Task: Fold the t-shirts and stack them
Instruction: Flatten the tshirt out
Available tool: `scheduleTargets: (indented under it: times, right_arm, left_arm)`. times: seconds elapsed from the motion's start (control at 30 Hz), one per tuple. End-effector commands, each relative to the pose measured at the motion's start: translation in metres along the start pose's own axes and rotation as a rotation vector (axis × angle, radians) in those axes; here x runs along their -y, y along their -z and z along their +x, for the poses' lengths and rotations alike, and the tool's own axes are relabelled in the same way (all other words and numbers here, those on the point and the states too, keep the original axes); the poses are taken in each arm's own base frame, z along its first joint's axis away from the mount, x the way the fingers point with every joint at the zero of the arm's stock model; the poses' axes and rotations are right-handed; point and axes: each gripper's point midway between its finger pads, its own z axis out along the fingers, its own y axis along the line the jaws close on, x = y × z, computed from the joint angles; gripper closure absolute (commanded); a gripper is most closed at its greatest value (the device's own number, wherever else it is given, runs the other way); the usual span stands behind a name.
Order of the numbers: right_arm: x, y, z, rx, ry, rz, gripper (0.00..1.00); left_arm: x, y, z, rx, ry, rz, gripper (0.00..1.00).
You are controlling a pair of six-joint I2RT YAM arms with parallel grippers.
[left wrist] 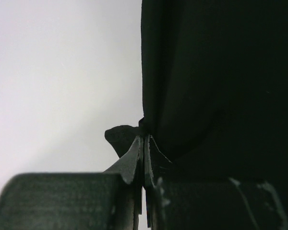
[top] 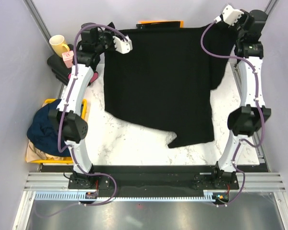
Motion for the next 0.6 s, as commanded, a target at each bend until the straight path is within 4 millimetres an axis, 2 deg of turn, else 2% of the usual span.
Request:
scheduleTargets:
  times: [0.0,0.03,0.07,0.1,0.13,0.2,0.23,0.27,0.33,0.37,0.43,0.47,0.5,0.53,0.57]
  right_arm:
    - [0.155,0.038,0.008,-0.036,-0.009,0.557,1.00]
    - [0.168,0.044,0.010,-0.030,-0.003,0.612,1.00]
    - [0.182,0.054,0.009,-0.016,0.004,0.666,1.00]
    - [0.202,0.070,0.006,0.009,0.002,0.753,1.00]
    - [0.213,0.079,0.012,0.007,0.013,0.796,1.00]
    - [0.247,0.118,0.009,0.034,0.003,0.904,1.00]
    - [0.258,0.129,0.016,0.037,-0.001,0.929,1.00]
    - [0.279,0.157,0.011,0.069,-0.001,0.977,1.00]
    - [0.302,0.191,0.014,0.085,0.010,1.025,1.00]
    - [0.305,0.197,0.014,0.087,0.022,1.018,1.00]
    - [0.286,0.180,0.025,0.046,0.030,0.937,1.00]
    - [0.288,0.196,0.021,0.060,0.015,0.923,1.00]
    - [0.243,0.160,0.039,0.025,0.011,0.794,1.00]
    - [0.240,0.177,0.037,0.037,0.002,0.783,1.00]
    - [0.216,0.168,0.042,0.034,0.003,0.712,1.00]
  left_arm:
    - [-0.108,0.015,-0.007,-0.085,-0.197,-0.325,0.98]
    - [-0.118,0.016,-0.009,-0.094,-0.233,-0.365,0.98]
    - [-0.142,0.024,-0.017,-0.092,-0.265,-0.471,0.98]
    - [-0.149,0.027,-0.022,-0.096,-0.275,-0.507,0.98]
    - [-0.161,0.036,-0.027,-0.094,-0.276,-0.562,0.98]
    - [-0.181,0.054,-0.040,-0.080,-0.262,-0.690,0.98]
    - [-0.197,0.077,-0.052,-0.065,-0.272,-0.760,0.98]
    - [-0.203,0.088,-0.058,-0.055,-0.283,-0.807,0.98]
    - [-0.217,0.115,-0.075,-0.031,-0.315,-0.923,0.98]
    - [-0.219,0.121,-0.078,-0.026,-0.310,-0.948,0.98]
    - [-0.219,0.127,-0.076,-0.046,-0.281,-0.959,0.98]
    - [-0.210,0.128,-0.072,-0.055,-0.259,-0.937,0.98]
    - [-0.202,0.128,-0.065,-0.073,-0.237,-0.932,0.98]
    - [-0.191,0.126,-0.059,-0.083,-0.233,-0.917,0.98]
    - [-0.157,0.114,-0.049,-0.096,-0.224,-0.842,0.98]
